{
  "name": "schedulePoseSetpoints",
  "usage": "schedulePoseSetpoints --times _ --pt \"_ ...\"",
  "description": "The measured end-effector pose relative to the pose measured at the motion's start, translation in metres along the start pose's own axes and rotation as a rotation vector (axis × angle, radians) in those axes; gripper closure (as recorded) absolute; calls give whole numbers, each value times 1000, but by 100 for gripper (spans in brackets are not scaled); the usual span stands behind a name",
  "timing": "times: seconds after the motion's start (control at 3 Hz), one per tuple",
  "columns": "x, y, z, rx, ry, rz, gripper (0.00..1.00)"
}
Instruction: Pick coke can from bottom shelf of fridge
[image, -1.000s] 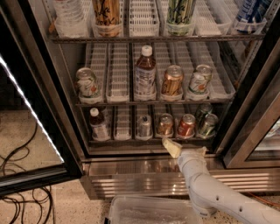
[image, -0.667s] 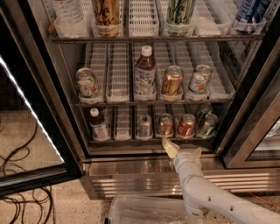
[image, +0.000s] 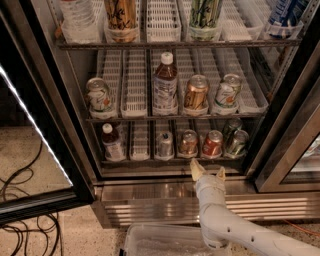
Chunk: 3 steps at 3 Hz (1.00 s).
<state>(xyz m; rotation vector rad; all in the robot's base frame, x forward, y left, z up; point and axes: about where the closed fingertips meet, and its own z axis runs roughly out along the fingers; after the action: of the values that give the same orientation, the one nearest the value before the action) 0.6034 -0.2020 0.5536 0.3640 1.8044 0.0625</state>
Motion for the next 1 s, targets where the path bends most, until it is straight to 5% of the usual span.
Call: schedulePoseSetpoints --times 1.0 --pt "-44 8 -21 11 -151 -68 28"
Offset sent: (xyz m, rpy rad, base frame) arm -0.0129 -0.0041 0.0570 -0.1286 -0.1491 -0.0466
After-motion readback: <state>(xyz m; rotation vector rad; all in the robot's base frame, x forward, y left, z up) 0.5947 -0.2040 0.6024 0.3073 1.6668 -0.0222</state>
